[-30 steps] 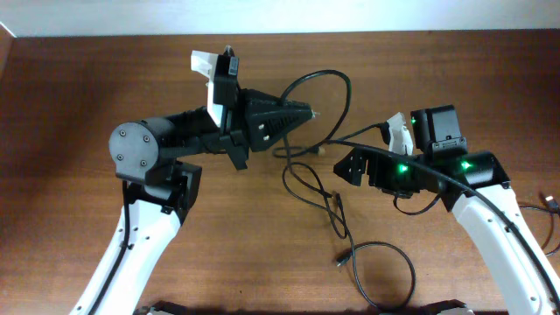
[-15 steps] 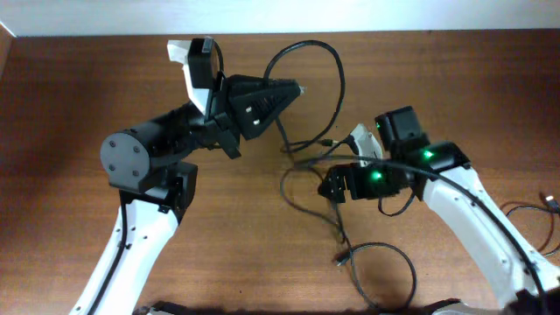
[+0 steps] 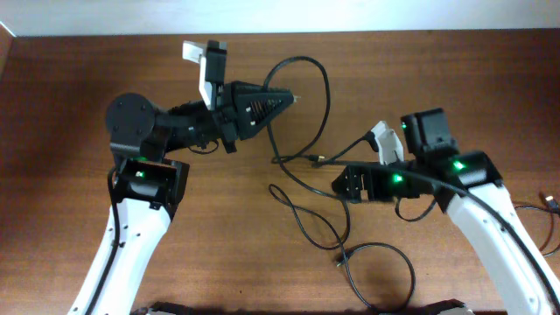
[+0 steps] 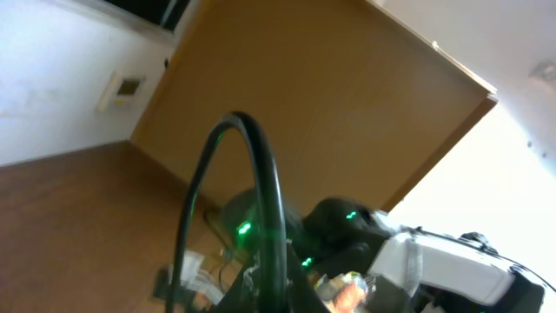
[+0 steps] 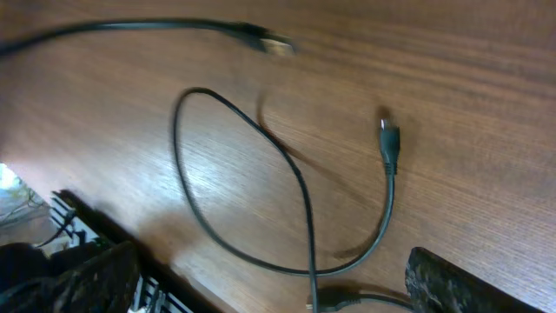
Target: Untangle cables
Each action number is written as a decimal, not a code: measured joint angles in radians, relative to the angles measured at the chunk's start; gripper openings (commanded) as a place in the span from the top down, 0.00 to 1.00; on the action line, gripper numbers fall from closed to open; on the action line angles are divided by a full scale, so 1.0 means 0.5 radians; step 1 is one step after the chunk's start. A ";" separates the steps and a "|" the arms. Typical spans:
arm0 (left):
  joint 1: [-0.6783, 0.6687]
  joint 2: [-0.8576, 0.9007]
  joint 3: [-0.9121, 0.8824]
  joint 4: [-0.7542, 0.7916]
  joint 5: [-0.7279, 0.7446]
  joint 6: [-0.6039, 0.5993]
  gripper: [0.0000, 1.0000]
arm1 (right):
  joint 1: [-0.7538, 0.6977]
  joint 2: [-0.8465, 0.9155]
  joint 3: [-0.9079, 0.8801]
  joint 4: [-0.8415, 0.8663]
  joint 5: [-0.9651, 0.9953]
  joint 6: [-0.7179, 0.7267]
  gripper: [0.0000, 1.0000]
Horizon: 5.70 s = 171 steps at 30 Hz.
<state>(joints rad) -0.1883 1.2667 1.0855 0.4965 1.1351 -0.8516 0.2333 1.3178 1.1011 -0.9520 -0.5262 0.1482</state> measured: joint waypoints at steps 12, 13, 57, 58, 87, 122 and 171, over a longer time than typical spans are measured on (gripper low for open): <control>-0.002 0.001 0.002 -0.314 0.838 0.577 1.00 | 0.000 -0.912 0.000 0.084 -0.156 -0.134 0.01; -0.010 0.001 0.006 -0.405 0.845 0.628 1.00 | 0.000 -0.918 0.000 0.129 -0.164 -0.147 0.01; -0.392 0.136 0.011 -1.615 -0.696 1.045 0.01 | -2.091 0.704 -0.011 1.617 0.255 0.648 0.96; -0.392 0.136 0.011 -1.615 -0.695 1.045 0.01 | -2.172 0.770 -0.012 1.687 0.247 0.647 0.96; -0.392 0.136 0.011 -1.618 -0.699 1.045 0.01 | -2.275 0.629 0.004 1.878 0.233 0.622 0.07; -0.394 0.136 0.013 -2.141 -2.512 1.047 0.01 | 0.221 -0.146 -0.311 -0.186 -0.053 -0.519 0.01; -0.394 0.136 0.013 -2.145 -2.579 1.047 0.01 | 0.395 0.568 -0.382 0.642 0.170 0.272 0.96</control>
<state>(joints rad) -0.3851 1.3346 1.0920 -0.5762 -0.1543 -0.3283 0.4309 1.6020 0.9100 -0.6308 -0.4412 0.2840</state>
